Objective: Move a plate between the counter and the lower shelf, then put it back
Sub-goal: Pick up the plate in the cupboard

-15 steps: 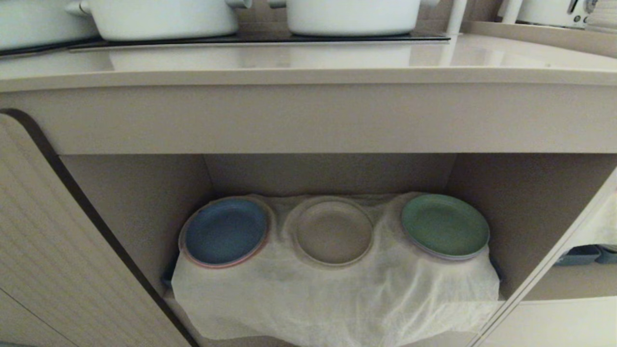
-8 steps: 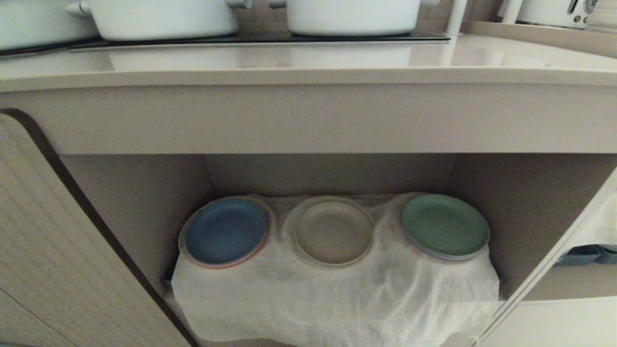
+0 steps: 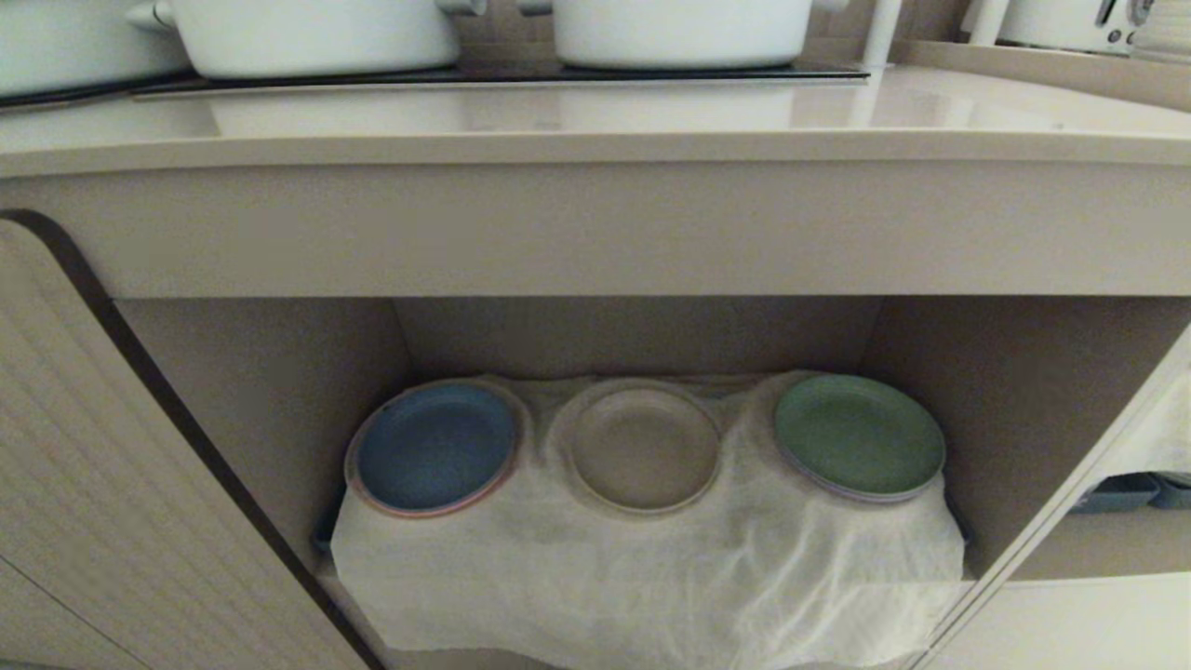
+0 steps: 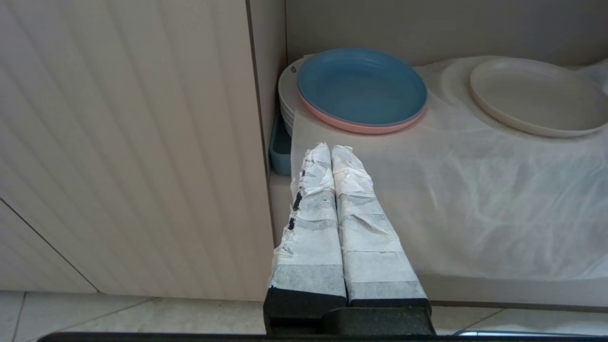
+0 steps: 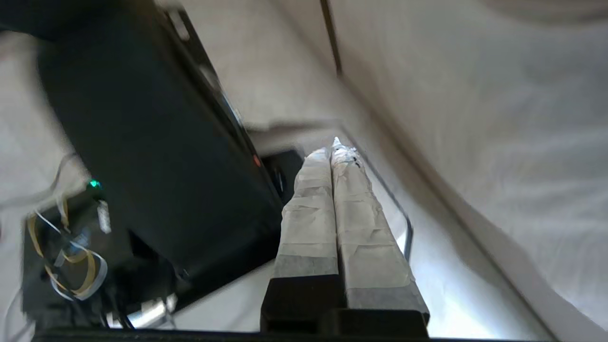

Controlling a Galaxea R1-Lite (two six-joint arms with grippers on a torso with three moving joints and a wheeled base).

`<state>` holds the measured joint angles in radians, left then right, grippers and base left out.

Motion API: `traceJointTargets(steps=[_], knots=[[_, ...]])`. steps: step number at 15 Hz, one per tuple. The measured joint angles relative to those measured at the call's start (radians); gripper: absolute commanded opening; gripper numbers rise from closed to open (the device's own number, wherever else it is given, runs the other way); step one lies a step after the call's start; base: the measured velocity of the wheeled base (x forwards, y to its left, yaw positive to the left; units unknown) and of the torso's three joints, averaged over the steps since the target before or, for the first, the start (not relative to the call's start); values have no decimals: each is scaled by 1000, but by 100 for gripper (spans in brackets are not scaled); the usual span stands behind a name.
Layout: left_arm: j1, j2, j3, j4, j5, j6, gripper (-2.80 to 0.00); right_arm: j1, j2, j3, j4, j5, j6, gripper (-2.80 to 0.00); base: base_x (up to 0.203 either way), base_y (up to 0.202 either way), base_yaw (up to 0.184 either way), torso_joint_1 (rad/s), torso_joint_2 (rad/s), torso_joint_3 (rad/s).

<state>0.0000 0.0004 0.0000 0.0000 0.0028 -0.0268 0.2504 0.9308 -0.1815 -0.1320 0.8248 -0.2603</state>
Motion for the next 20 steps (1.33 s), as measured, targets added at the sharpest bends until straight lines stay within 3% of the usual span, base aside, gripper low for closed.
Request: traceJointTargets(steps=[3,7,9,12,20], knots=[[0,0,0,0,0,0,-280,21,223,-43,-92,-47,-43,-280,0,0,0,0,0,0],[0,0,0,0,0,0,-280,73,519,-159,-268,-162,-28,-280,0,0,0,0,0,0],[0,0,0,0,0,0,-280,113,633,-259,-324,-215,47,-280,0,0,0,0,0,0],[0,0,0,0,0,0,-280,176,771,-382,-392,-324,244,-280,0,0,0,0,0,0],[0,0,0,0,0,0,-280,262,984,-526,-447,-548,499,-280,0,0,0,0,0,0]])
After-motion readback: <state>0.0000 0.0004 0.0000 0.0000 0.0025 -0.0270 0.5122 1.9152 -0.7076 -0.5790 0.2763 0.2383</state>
